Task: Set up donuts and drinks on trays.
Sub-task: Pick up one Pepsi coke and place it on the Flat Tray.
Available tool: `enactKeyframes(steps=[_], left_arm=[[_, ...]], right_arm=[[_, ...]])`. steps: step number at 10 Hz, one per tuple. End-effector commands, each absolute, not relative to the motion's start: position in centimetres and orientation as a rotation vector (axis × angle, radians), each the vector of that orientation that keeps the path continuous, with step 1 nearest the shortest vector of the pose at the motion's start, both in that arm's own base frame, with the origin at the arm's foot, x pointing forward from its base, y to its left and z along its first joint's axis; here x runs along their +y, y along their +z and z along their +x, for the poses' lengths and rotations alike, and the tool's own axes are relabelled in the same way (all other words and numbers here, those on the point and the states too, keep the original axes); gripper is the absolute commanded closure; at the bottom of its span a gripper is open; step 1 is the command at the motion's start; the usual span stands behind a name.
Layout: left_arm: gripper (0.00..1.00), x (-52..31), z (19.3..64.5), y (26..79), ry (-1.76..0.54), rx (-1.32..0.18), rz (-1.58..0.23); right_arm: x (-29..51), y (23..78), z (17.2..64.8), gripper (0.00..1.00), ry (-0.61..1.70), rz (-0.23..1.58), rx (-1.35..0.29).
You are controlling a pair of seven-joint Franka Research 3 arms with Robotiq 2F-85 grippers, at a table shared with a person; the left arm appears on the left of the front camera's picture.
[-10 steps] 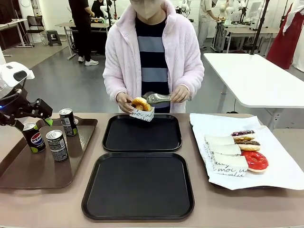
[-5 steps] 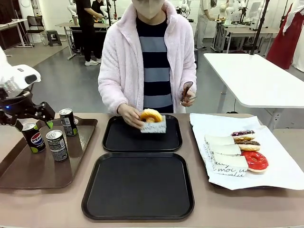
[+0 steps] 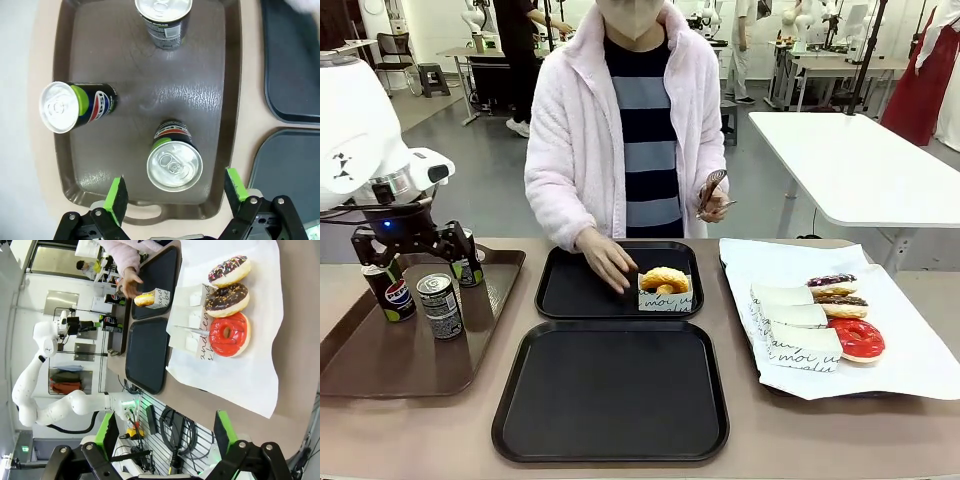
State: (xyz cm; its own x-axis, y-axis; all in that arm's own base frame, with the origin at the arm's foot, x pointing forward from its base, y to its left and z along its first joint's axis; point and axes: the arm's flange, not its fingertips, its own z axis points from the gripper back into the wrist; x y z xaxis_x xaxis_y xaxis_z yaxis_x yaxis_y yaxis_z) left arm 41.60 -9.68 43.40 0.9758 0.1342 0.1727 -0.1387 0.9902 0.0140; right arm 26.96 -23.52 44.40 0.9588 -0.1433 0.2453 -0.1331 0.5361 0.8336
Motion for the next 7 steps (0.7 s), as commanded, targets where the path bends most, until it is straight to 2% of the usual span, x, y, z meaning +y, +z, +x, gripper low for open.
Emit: enactKeyframes(steps=[1, 7], left_arm=[[0.0, -9.6, 43.1, 42.6, 0.168, -0.137, 0.049], [0.0, -8.7, 44.7, 38.8, 0.142, -0.078, 0.019]], right_arm=[[-23.6, 44.4, 26.9, 0.0, -0.001, 1.024, -0.309], [-23.6, 44.4, 26.9, 0.0, -0.001, 1.024, -0.309]])
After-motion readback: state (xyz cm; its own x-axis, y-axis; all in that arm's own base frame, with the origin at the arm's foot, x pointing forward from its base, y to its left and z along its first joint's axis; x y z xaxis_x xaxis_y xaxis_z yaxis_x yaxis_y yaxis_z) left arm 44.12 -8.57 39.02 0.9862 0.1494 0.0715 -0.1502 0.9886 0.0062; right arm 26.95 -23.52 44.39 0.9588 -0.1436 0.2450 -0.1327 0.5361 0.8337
